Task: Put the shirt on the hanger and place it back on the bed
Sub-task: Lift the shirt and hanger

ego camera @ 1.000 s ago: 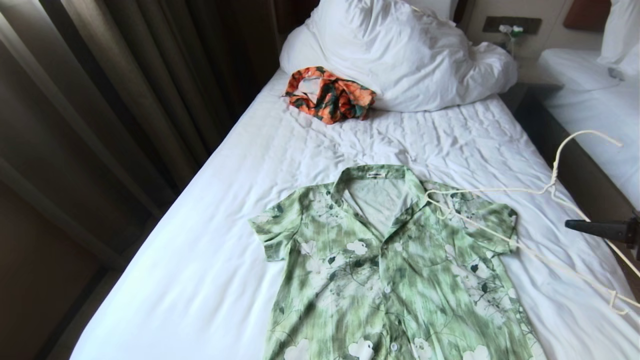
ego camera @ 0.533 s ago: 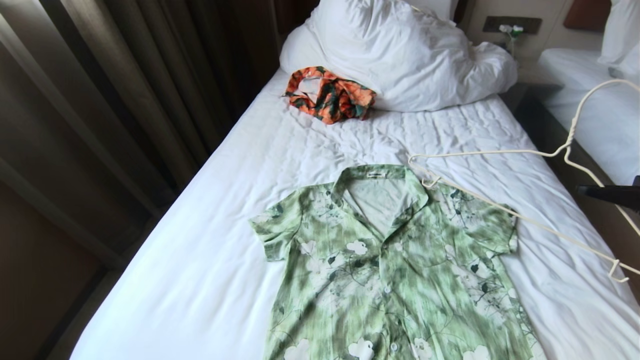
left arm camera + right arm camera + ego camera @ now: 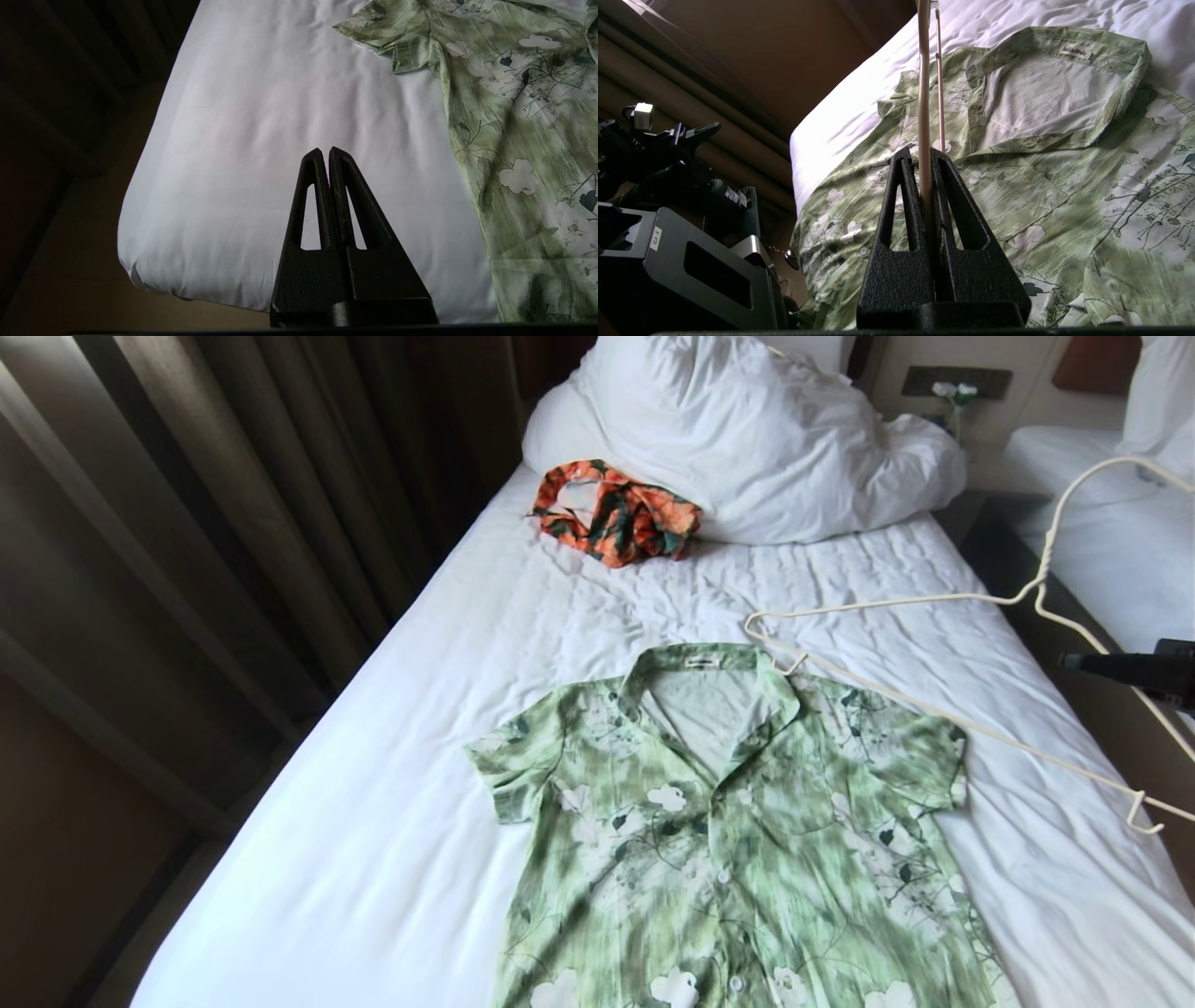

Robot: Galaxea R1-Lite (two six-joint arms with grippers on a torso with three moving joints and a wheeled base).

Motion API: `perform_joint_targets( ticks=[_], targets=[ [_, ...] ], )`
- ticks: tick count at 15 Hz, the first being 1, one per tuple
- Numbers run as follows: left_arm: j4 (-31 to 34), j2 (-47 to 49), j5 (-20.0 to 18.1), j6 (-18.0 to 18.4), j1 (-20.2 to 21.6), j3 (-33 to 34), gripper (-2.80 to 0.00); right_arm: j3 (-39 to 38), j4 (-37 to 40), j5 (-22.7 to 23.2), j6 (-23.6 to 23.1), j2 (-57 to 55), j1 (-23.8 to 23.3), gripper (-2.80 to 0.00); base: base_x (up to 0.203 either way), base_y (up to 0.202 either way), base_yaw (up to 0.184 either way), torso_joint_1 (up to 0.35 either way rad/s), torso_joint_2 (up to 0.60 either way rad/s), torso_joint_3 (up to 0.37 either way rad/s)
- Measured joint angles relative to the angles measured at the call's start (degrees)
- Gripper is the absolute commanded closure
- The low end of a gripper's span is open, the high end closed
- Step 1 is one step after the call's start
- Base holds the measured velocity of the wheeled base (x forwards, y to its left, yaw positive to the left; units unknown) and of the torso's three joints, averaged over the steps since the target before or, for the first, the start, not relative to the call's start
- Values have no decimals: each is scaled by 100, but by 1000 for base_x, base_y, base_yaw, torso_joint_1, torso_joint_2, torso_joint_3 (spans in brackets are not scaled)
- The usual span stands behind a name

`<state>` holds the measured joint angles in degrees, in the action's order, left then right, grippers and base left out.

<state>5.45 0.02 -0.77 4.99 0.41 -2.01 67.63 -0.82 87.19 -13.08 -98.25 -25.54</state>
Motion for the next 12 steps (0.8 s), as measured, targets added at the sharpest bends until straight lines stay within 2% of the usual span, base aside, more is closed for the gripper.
perform_joint_targets(
  ticks=[3, 9, 12],
  targets=[
    [-2, 0, -4, 13, 0, 0, 0, -43, -352, 0, 145, -33, -15, 0, 0, 0, 0, 0, 0, 0],
    [15, 0, -30, -107, 0, -11, 0, -418, -520, 0, 454, 28, 64, 0, 0, 0, 0, 0, 0, 0],
    [34, 61, -222, -157, -4, -436, 0, -661, -766, 0, 471, 85, 212, 0, 0, 0, 0, 0, 0, 0]
  ],
)
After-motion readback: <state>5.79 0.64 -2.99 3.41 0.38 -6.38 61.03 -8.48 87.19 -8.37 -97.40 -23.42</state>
